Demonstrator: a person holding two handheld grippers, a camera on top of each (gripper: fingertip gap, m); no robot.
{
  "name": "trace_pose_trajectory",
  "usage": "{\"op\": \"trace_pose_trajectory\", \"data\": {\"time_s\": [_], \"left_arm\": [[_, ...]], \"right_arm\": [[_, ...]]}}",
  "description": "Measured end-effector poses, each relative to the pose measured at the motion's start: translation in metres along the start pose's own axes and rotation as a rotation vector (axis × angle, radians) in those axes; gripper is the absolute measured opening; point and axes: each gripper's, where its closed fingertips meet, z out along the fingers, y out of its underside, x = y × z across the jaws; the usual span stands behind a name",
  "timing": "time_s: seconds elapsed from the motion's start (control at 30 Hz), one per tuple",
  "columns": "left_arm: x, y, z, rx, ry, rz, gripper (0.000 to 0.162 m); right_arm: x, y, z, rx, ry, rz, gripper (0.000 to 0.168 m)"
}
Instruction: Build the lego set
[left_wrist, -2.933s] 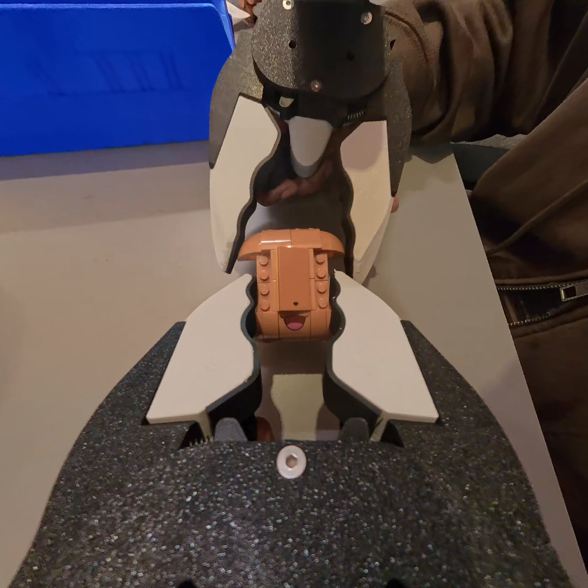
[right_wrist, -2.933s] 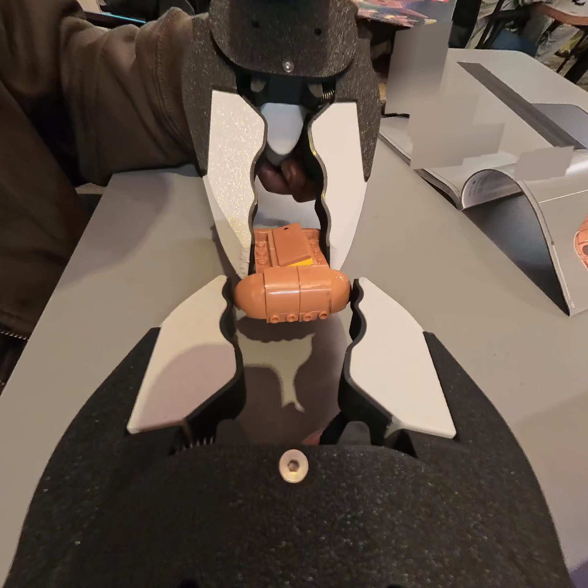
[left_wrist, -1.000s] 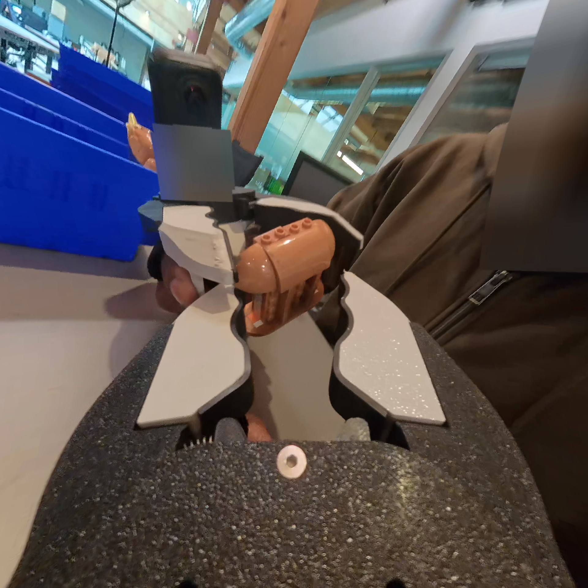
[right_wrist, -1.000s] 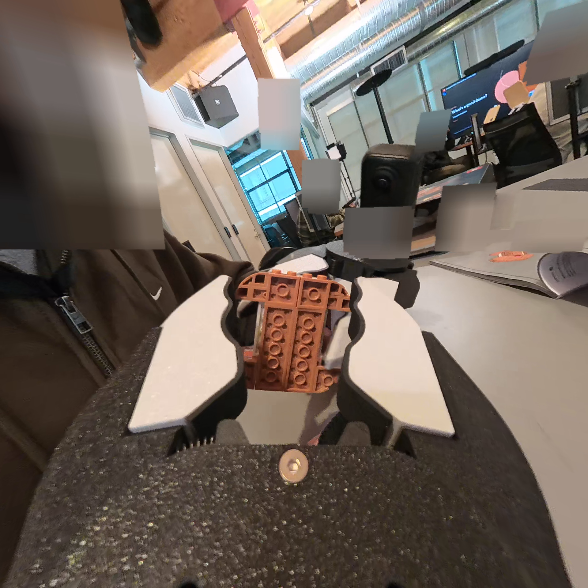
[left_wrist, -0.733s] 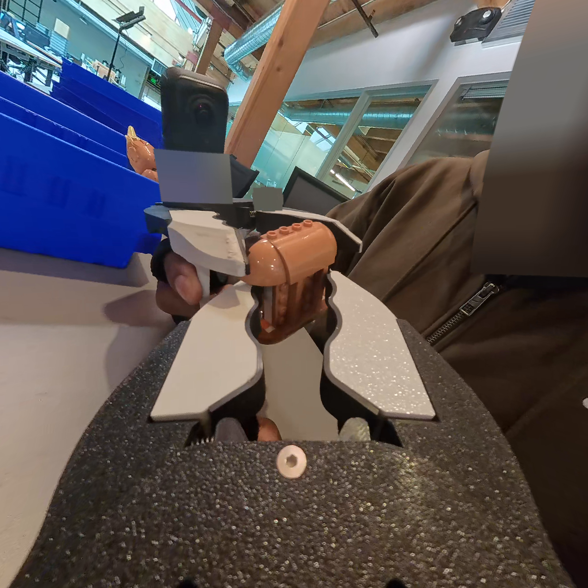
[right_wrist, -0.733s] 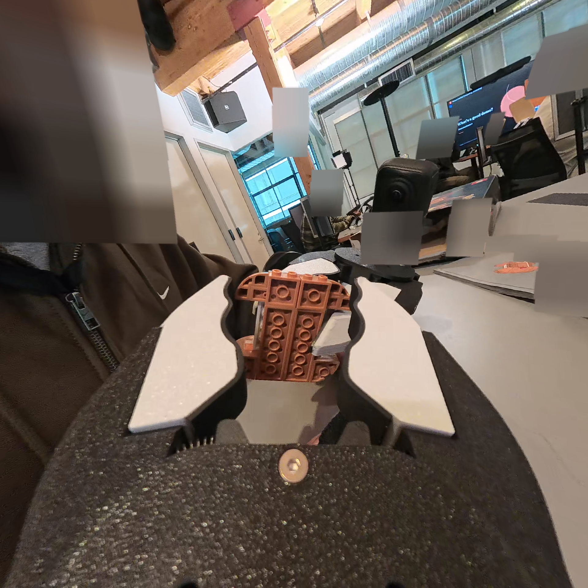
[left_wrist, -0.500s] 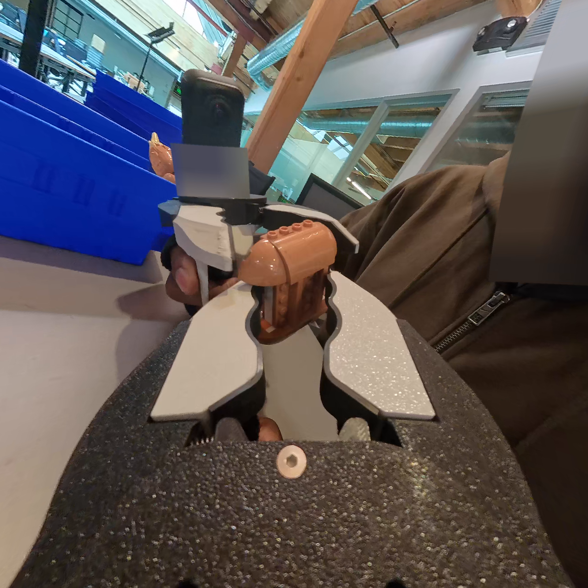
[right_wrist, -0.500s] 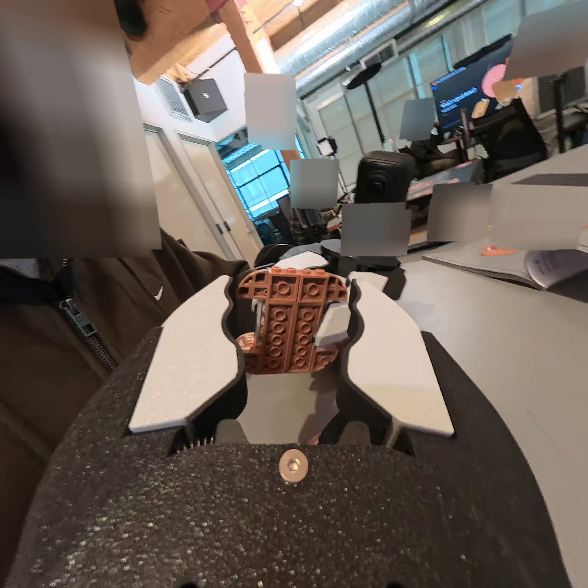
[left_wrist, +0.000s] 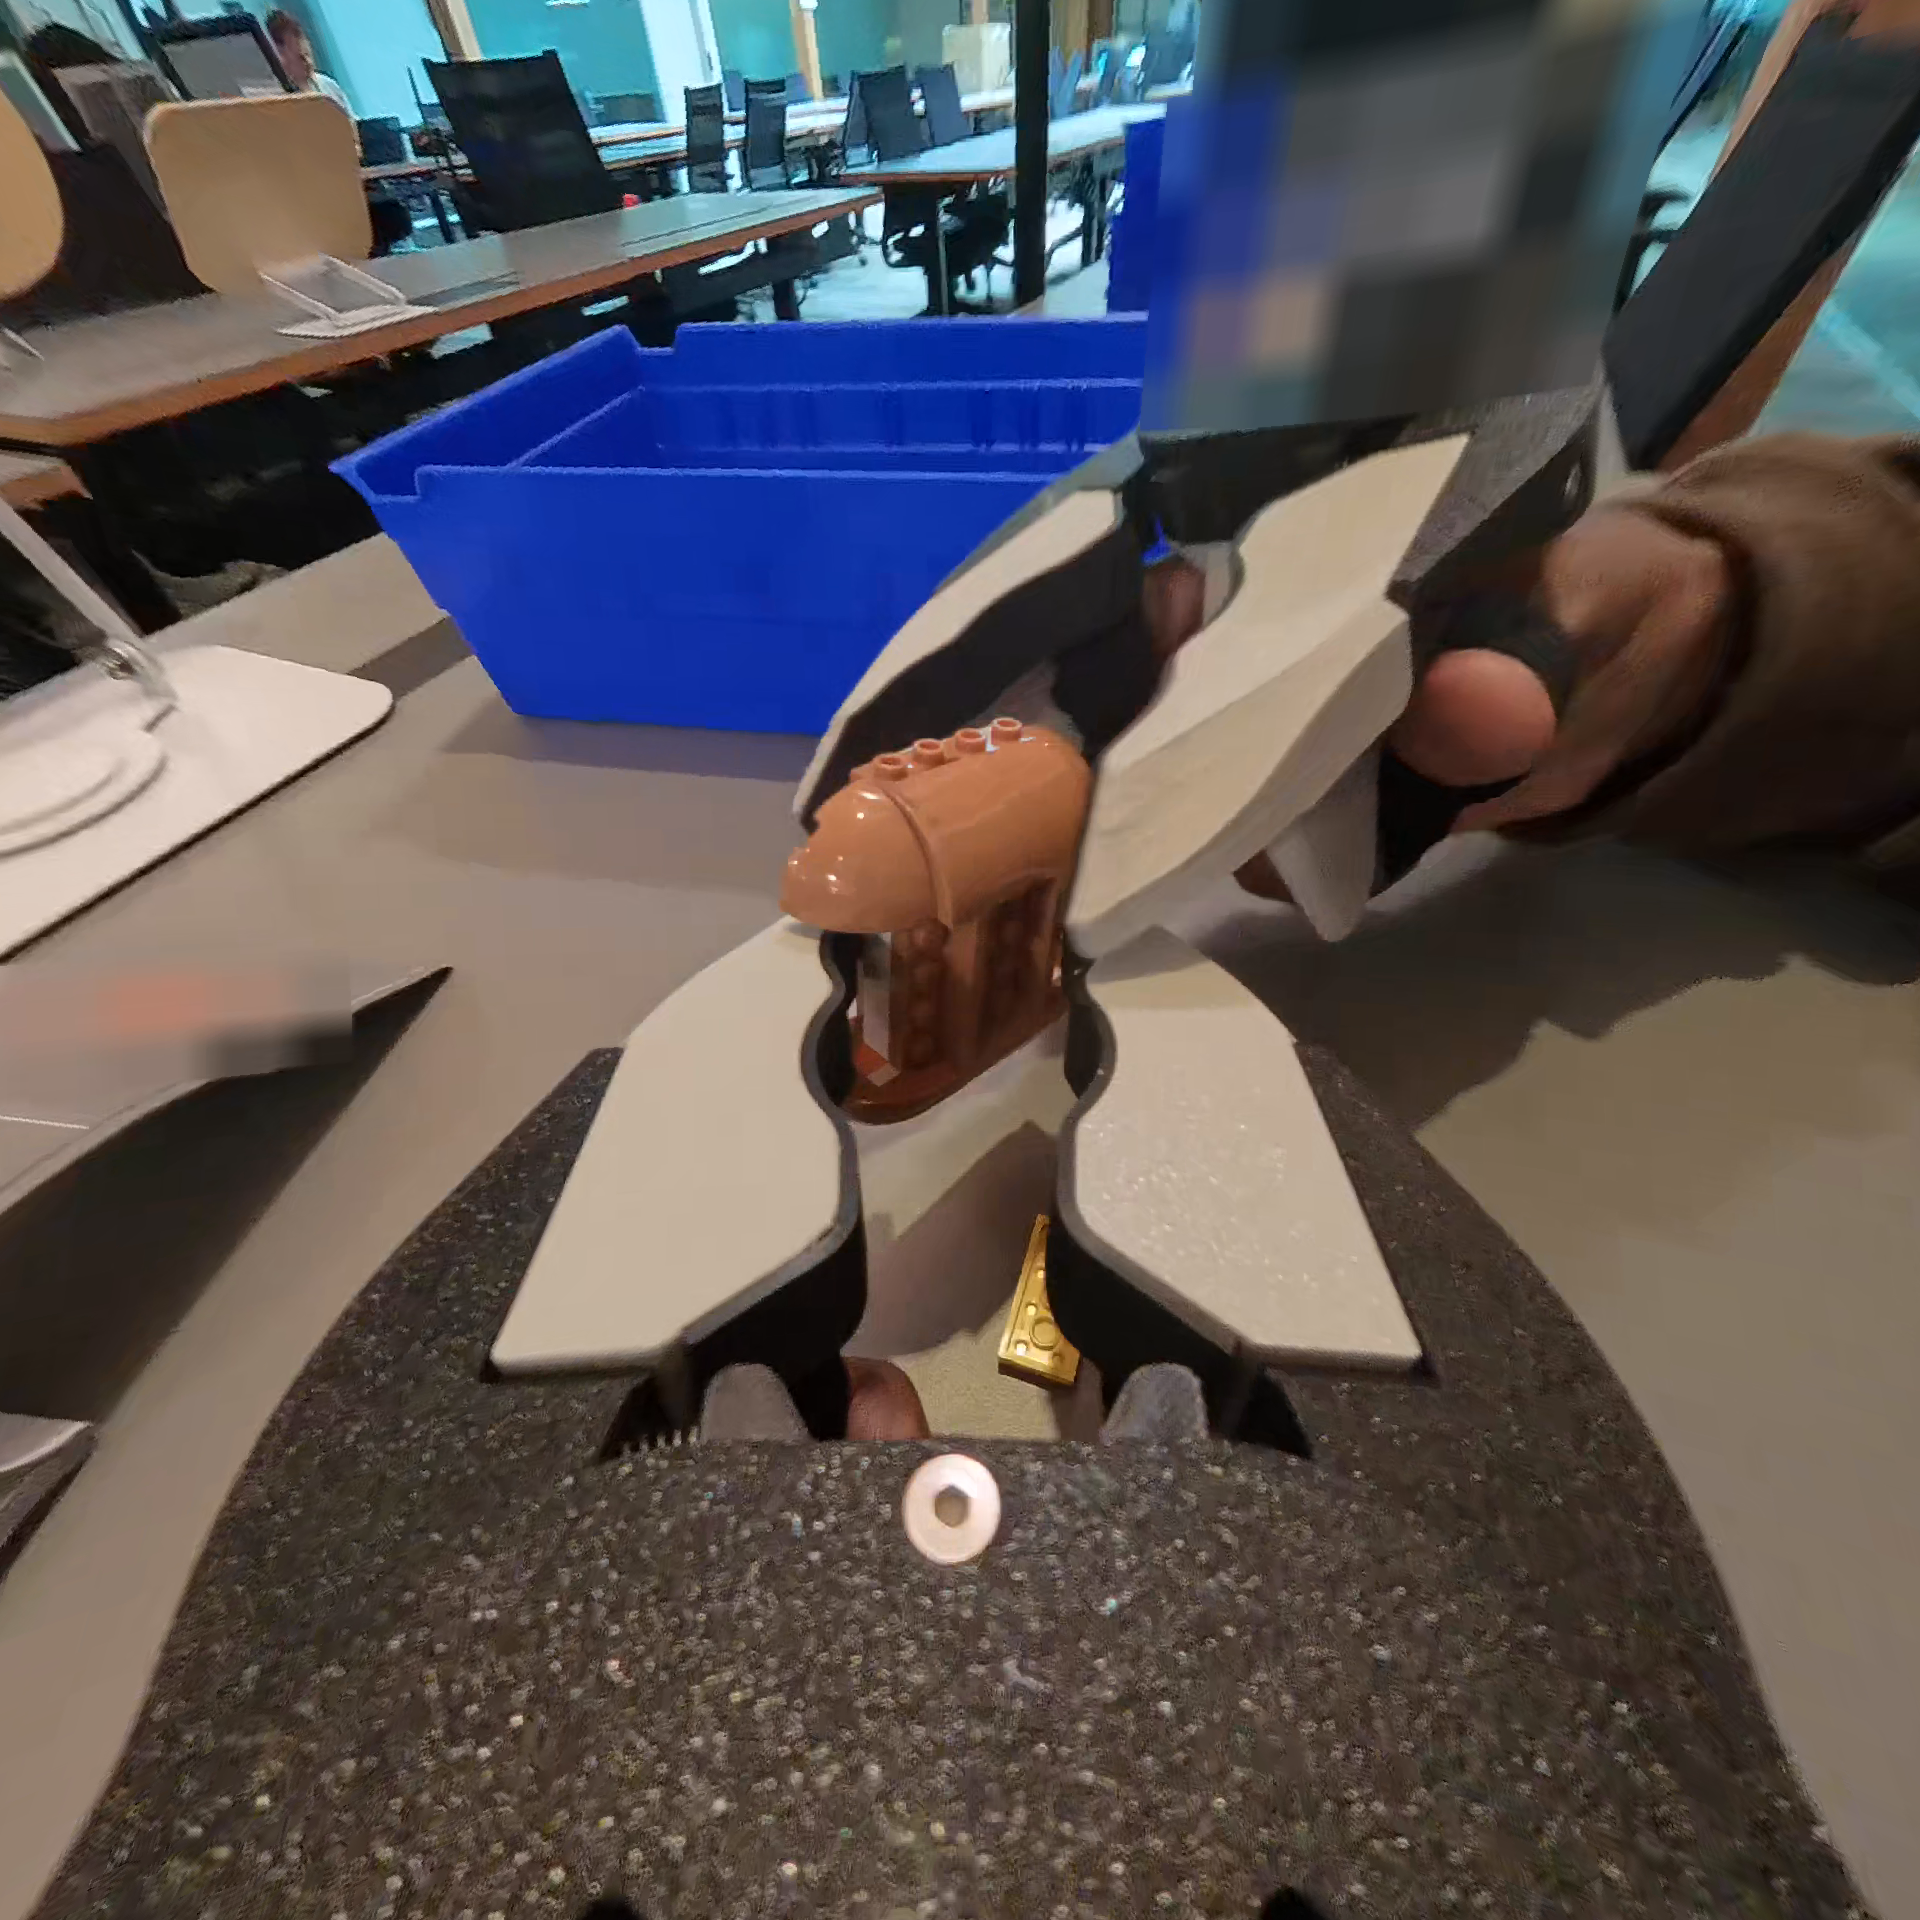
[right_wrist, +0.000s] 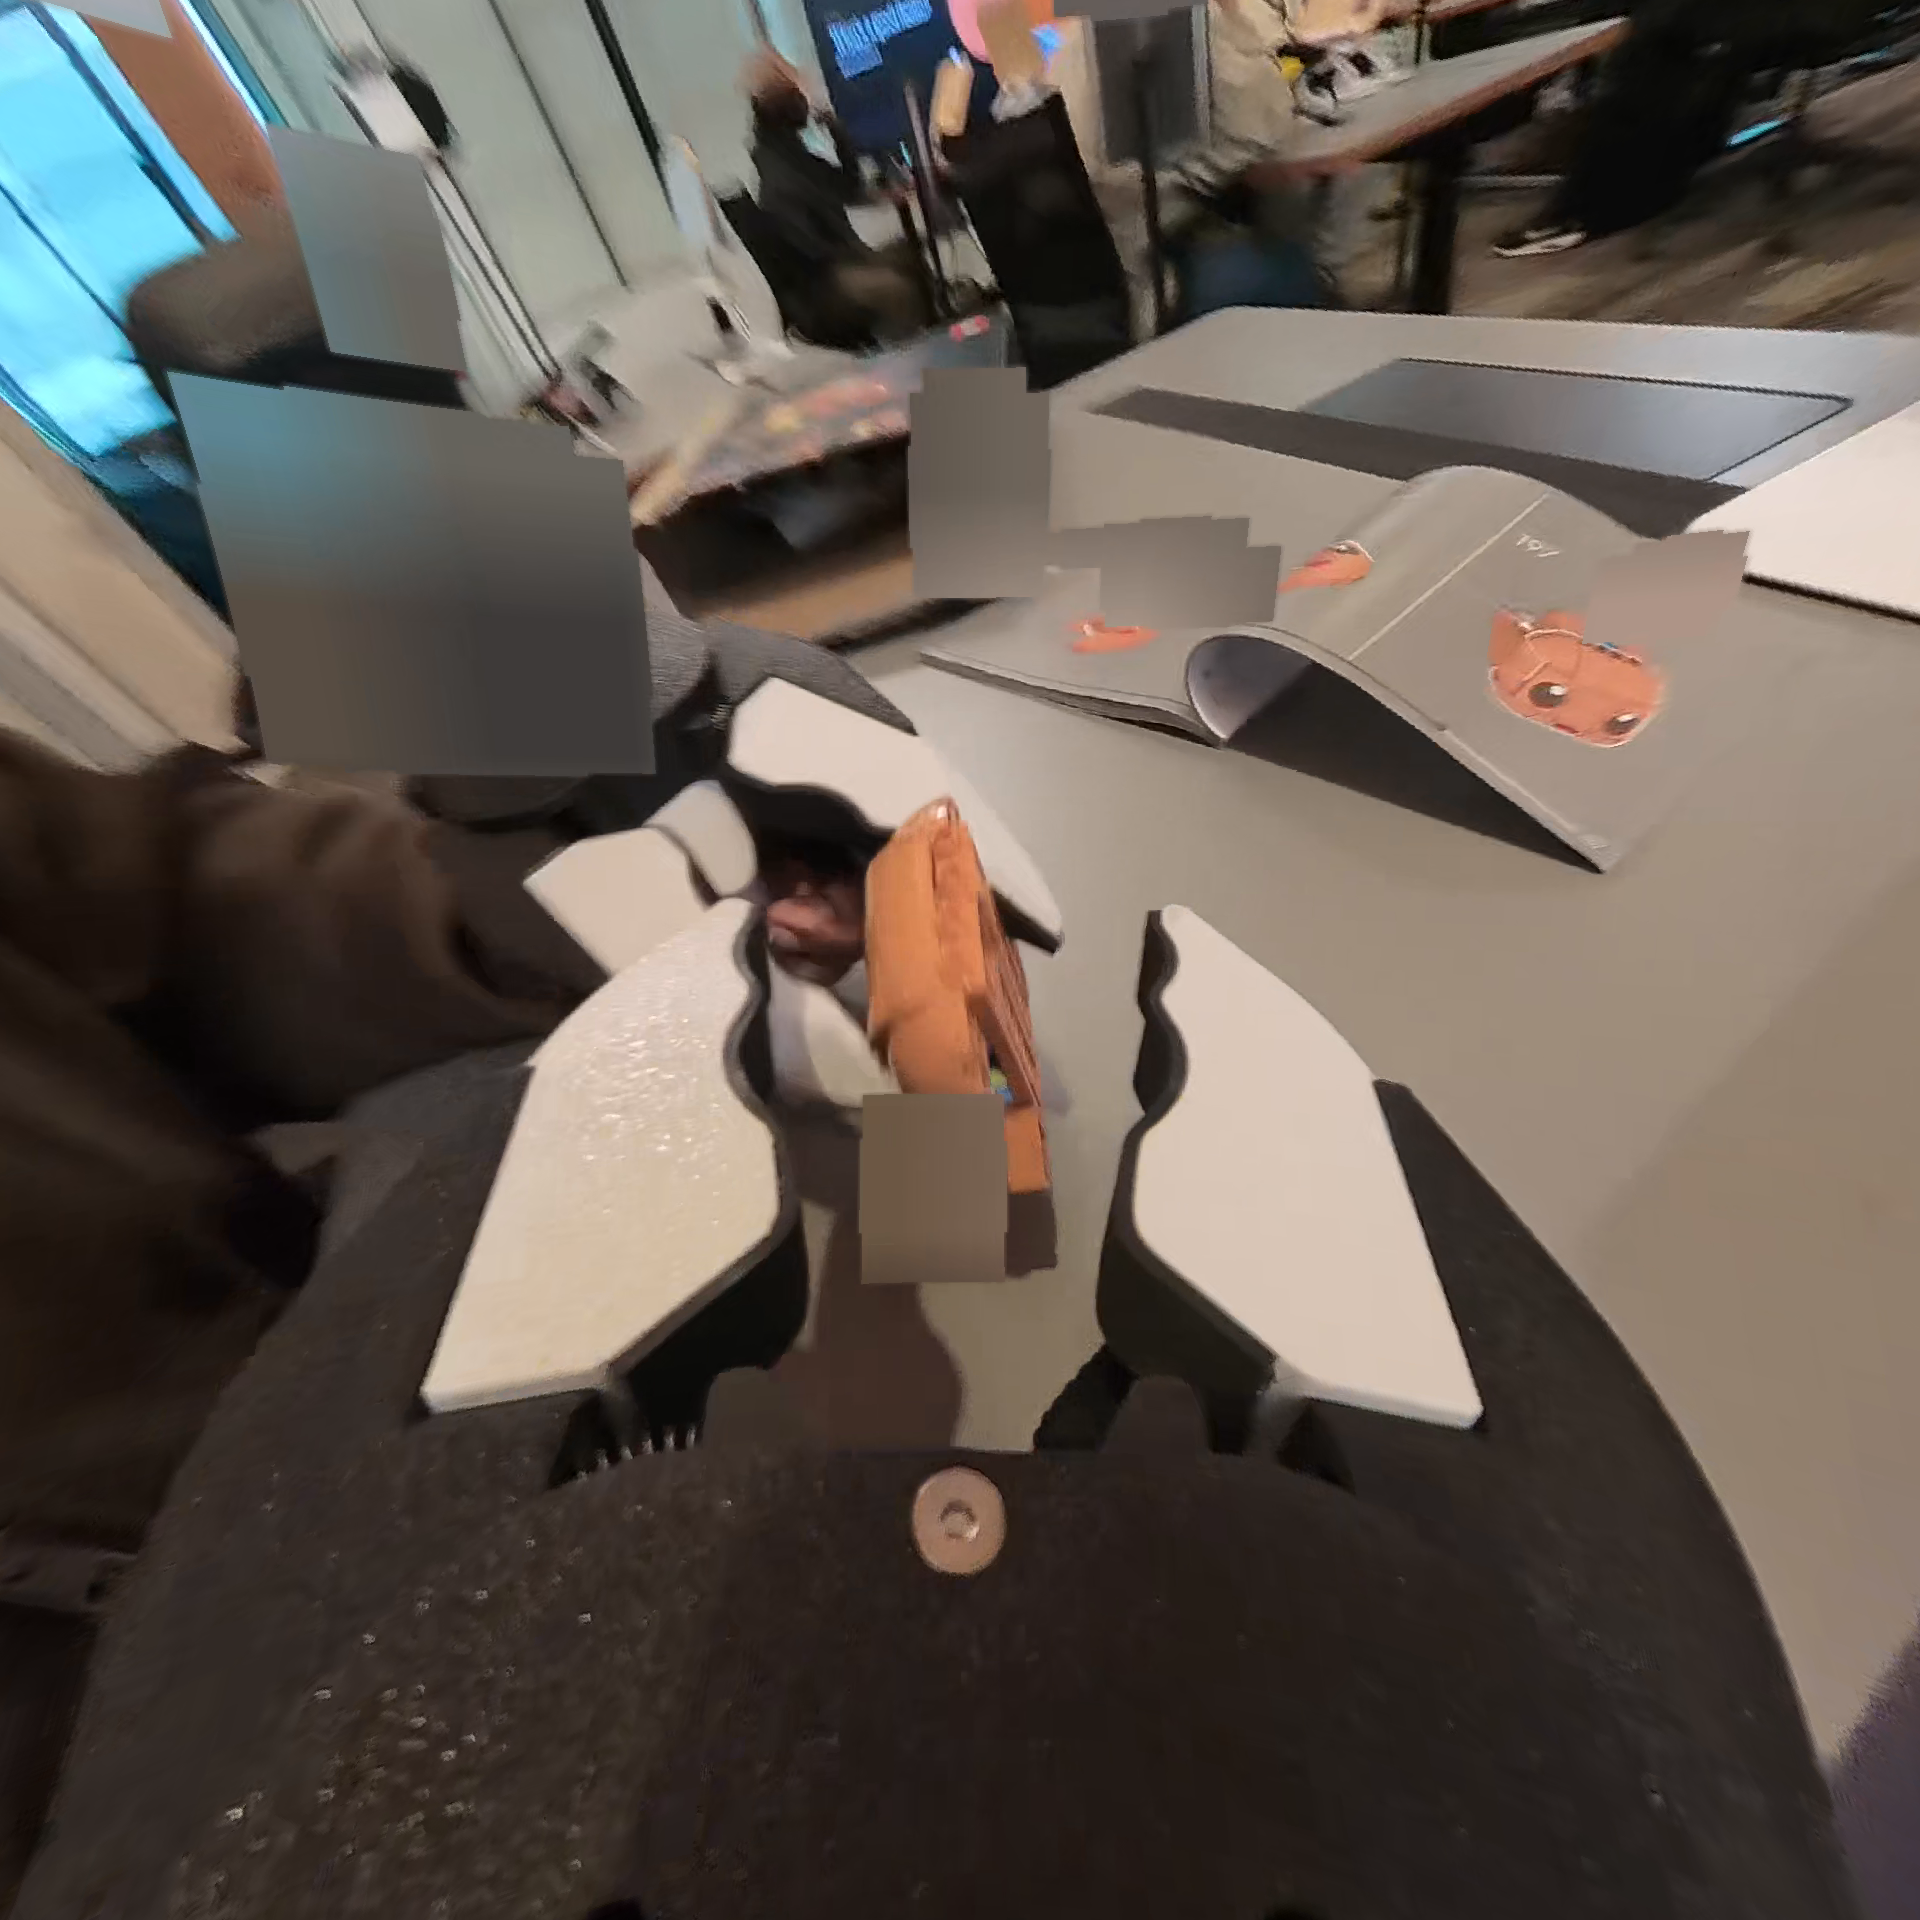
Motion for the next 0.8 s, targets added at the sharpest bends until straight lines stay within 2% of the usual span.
{"op": "trace_pose_trajectory", "data": {"time_s": [0.2,0.37,0.8], "left_arm": [[0.004,0.010,0.005,-0.067,-0.019,0.043,0.037],[0.004,0.011,0.005,-0.070,-0.007,0.029,0.037],[0.009,0.015,0.006,-0.078,0.055,0.029,0.037]], "right_arm": [[0.003,0.009,0.000,-0.089,0.056,-0.095,0.047],[0.000,0.012,-0.001,-0.121,0.038,-0.145,0.027],[-0.001,0.019,-0.001,-0.147,0.055,-0.240,0.024]]}}
